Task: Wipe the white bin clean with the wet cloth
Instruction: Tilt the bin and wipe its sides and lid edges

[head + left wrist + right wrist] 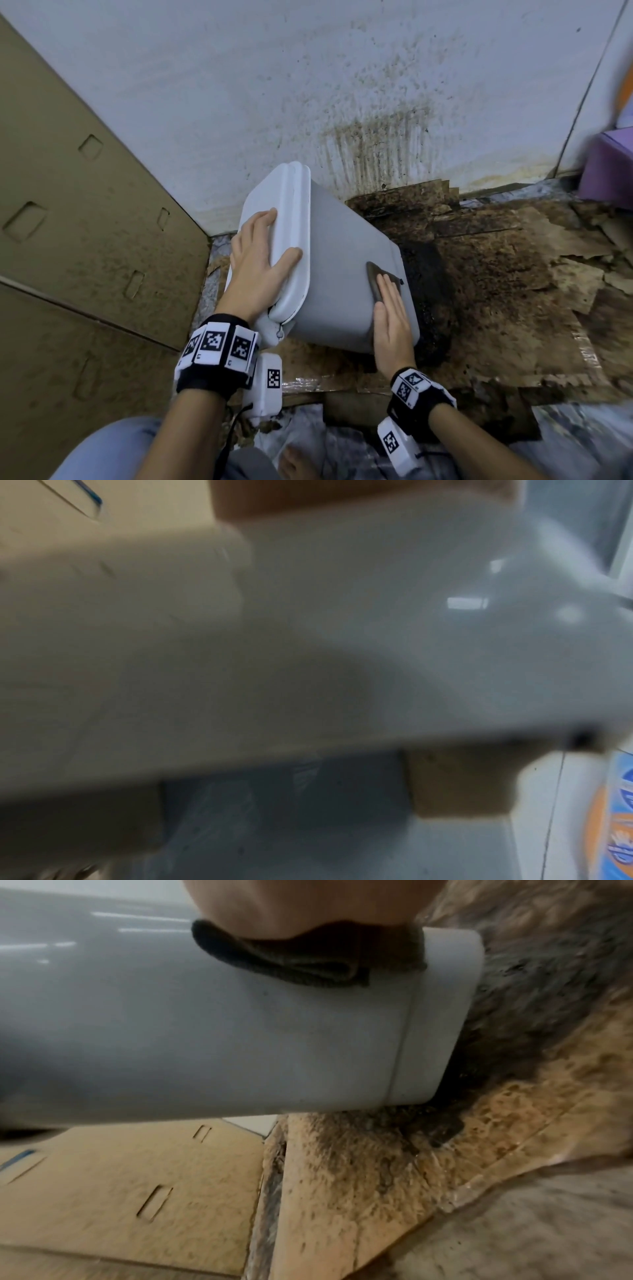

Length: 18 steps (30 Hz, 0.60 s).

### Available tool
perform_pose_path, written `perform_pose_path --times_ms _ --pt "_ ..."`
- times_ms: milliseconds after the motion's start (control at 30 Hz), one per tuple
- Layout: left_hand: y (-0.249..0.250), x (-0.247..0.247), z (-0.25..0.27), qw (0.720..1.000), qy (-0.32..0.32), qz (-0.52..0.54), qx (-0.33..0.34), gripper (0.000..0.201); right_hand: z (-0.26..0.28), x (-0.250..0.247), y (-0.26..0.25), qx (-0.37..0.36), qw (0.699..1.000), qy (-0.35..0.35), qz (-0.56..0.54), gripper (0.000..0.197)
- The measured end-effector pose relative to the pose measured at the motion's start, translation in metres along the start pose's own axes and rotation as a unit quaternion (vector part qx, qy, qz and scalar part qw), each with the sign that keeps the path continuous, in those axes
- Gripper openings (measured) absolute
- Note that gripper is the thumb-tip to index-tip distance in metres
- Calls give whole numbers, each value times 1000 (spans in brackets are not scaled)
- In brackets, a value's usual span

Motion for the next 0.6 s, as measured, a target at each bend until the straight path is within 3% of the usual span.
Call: perform_pose_path --times_ms 100,367,600 --pt "4 2 -1 1000 3 -1 5 74 -5 -2 14 57 998 -8 -19 59" --pt "6 2 -1 1000 -2 -13 -4 74 -1 -15 -6 131 990 1 -57 44" --pt "9 3 -2 1000 2 -24 0 74 10 -2 -67 147 985 19 -87 45"
Point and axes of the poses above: each hand's wrist, its own z-axis away from the middle knuckle, its own x-axis out of the palm, y = z × x, the point moved 5 cm from there along -z, towards the middle knuckle, and after that the axes turned 7 degrees about x, right-handed, at the moved point
